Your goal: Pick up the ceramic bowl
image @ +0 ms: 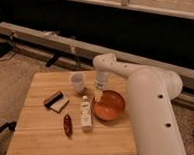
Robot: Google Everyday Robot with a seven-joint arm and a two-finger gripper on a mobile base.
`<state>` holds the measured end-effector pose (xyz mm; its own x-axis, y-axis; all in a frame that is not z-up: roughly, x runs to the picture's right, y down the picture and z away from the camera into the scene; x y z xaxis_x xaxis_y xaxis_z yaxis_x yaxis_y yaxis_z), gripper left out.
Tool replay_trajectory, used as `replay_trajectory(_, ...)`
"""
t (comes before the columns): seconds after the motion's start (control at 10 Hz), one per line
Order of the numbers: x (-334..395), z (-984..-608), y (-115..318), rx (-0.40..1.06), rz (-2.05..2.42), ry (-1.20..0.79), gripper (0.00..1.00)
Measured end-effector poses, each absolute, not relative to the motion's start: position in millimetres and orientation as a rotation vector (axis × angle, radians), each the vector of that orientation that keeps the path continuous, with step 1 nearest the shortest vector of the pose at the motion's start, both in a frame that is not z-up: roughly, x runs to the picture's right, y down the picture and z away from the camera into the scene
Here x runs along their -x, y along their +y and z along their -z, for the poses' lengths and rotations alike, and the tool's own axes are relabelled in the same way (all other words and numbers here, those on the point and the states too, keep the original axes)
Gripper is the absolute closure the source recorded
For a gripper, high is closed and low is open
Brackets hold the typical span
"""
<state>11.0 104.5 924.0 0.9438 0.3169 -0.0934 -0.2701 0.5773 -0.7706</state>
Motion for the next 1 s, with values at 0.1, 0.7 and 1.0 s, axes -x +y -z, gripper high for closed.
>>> replay_trajectory(0.1, -8.0, -920.4, 100.5, 0.878, -0.326, -0.054, 0.73)
replay_trajectory(0.7, 8.9, -902.1, 73.5, 0.838, -0.252, -0.072, 1.00)
replay_trajectory(1.0, 10.6, -889.0, 47.9, 0.829, -0.219, -0.097, 1.00)
